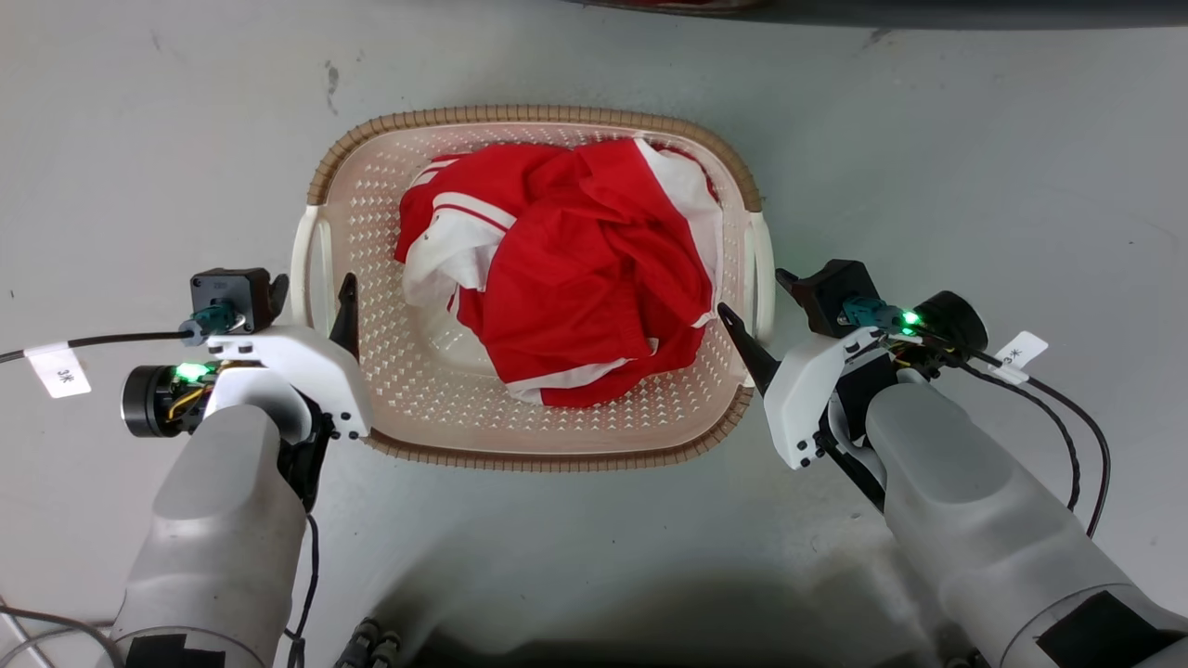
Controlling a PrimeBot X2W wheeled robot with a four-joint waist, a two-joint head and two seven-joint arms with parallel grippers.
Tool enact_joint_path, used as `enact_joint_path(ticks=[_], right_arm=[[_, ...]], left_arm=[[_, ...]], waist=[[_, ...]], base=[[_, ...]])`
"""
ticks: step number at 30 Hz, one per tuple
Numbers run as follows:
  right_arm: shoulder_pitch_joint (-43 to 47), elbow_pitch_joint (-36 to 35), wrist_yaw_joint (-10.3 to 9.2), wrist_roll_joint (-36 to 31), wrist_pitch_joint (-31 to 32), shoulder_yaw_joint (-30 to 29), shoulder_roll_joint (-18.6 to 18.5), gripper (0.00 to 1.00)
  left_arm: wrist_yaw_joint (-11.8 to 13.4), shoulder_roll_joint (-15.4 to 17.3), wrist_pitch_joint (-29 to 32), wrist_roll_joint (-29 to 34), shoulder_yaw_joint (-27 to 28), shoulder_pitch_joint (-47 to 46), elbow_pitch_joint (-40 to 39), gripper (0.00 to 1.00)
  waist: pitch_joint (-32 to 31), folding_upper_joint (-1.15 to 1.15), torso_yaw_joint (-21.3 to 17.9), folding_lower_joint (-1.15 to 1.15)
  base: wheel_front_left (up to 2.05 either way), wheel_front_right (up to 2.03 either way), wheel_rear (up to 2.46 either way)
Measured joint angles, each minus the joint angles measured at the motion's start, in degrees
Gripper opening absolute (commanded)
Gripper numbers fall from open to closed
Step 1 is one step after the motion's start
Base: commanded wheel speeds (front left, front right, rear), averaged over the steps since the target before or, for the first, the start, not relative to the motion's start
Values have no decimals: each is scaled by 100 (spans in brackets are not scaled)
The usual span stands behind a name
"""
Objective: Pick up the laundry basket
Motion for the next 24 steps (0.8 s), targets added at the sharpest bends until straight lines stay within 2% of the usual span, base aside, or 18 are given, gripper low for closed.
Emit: enact_joint_path(ticks=[13, 14, 15, 16, 24], right_arm=[[-283, 408, 3, 249, -5, 320, 13, 100], [-294, 430, 3, 260, -7, 350, 13, 100], [-300, 444, 3, 276, -7, 378, 16, 43], [-313, 458, 3, 297, -7, 399, 18, 0], [-335, 580, -2, 419, 1, 552, 49, 0]], left_arm=[[0, -92, 0, -243, -436, -214, 390, 100], [0, -111, 0, -250, -478, -230, 417, 92], [0, -123, 0, -252, -523, -232, 419, 45], [0, -124, 0, -258, -544, -237, 411, 0], [-2, -172, 1, -400, -724, -274, 537, 0]], waist=[[212, 0, 108, 0], [221, 0, 112, 0], [231, 0, 115, 0], [243, 0, 118, 0], [203, 0, 130, -1]], base=[[0, 0, 0], [0, 0, 0], [0, 0, 0], [0, 0, 0], [0, 0, 0]])
